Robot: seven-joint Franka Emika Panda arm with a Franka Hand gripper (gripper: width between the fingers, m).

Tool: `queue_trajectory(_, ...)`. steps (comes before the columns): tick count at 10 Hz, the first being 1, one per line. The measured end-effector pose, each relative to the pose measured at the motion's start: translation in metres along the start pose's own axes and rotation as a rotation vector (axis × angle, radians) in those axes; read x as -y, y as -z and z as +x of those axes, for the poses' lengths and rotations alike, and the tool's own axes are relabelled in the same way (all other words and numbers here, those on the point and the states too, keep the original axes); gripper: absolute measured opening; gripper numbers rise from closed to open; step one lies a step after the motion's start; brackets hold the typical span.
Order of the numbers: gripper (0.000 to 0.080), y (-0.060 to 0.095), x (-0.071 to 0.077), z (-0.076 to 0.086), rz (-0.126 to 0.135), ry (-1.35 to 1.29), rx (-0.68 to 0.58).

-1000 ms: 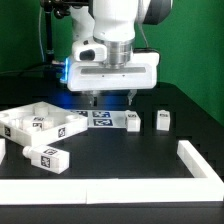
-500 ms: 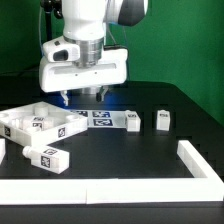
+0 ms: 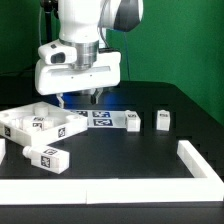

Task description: Assemble one leg

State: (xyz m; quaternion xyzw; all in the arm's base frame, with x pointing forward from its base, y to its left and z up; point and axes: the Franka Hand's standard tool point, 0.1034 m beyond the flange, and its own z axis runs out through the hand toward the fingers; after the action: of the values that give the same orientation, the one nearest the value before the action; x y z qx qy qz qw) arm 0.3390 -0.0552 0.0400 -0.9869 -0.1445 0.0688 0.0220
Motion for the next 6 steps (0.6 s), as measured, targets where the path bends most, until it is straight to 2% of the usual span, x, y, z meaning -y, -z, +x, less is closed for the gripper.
queue_trajectory(1, 0.0649, 0.000, -0.001, 0.000, -0.001, 0.007, -0.001)
queue_trajectory(2, 0.0649, 0.001, -0.013, 0.000, -0.028, 0.101, -0.027)
queue_trajectory(5, 0.0649, -0.002, -0.042, -0.006, -0.081, 0.264, -0.060)
queue_trajectory(6, 0.0649, -0.006, -0.048, -0.010, -0.081, 0.280, -0.051)
